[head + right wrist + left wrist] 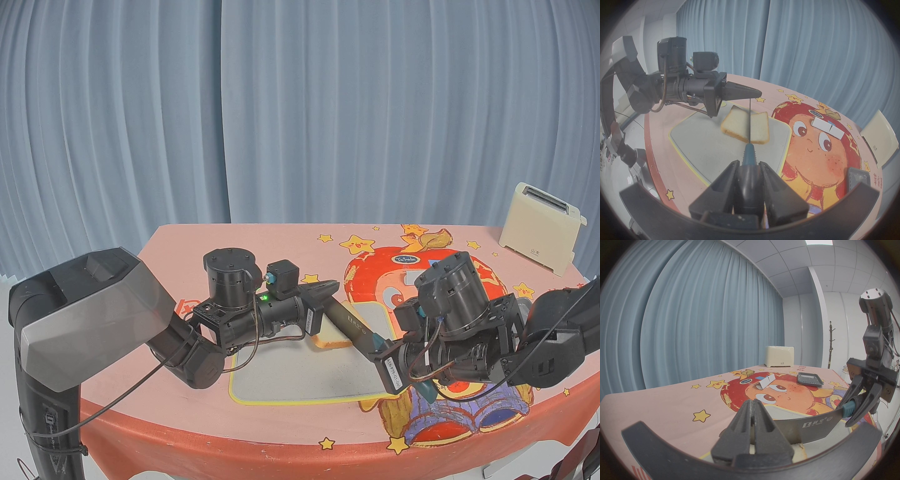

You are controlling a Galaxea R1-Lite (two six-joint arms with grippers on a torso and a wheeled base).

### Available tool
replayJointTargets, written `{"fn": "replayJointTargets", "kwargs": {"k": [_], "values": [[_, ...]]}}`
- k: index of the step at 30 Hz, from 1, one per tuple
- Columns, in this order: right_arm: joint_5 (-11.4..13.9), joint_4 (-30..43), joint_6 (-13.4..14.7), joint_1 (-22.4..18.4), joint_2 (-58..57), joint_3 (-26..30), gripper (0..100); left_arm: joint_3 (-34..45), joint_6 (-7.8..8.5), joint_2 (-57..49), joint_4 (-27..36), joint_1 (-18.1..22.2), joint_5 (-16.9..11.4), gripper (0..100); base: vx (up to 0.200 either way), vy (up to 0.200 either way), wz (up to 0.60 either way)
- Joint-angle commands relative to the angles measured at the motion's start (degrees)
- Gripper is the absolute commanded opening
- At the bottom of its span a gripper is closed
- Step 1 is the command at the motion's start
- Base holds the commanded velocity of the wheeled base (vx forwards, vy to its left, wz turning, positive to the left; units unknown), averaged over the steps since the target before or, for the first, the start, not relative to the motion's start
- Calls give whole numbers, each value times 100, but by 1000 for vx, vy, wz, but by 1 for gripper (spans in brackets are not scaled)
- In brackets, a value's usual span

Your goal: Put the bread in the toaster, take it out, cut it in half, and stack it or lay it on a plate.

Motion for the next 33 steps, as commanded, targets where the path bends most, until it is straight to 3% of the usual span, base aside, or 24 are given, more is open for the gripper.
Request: {"fn": "replayJointTargets", "kwargs": {"k": [1, 33], "values": [[-10, -235, 6, 8, -1, -4, 0, 34, 2, 121, -2, 3, -2, 0, 0, 0, 0], [-27, -411, -29, -1, 87, 137, 0, -142, -16, -292, 42, -23, -10, 0, 0, 0, 0]]}}
